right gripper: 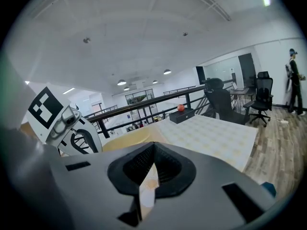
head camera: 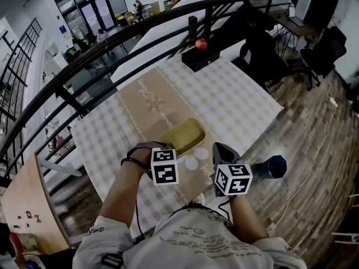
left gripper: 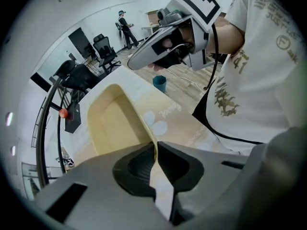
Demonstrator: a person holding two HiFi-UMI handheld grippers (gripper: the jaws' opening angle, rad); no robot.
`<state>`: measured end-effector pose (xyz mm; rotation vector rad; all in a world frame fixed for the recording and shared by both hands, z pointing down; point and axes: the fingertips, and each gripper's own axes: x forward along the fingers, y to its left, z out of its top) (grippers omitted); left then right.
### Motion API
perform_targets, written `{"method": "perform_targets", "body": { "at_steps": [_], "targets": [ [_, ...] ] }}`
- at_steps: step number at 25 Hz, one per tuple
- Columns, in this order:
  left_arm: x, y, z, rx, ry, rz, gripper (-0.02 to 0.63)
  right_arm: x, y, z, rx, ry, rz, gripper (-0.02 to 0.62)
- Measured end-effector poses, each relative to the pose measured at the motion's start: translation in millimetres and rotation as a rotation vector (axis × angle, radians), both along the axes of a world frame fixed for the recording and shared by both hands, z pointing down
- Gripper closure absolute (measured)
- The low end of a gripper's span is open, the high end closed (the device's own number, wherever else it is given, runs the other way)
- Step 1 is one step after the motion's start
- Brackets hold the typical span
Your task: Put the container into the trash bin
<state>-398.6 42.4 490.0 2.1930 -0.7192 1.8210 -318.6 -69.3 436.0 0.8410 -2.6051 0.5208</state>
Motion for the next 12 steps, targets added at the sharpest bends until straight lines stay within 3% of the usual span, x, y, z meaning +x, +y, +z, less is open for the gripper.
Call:
{"method": "perform_targets", "body": {
  "at_steps": [6, 12],
  "targets": [
    [1, -3, 8, 0.009, -0.025, 0.014, 0.578, 9, 3, 2, 0.002, 0.004, 0.028, 0.592],
    [38, -13, 27, -0.013, -0.014, 0.133, 0.578, 50, 2, 8, -0.005, 0.019, 0.133, 0.592]
  ]
}}
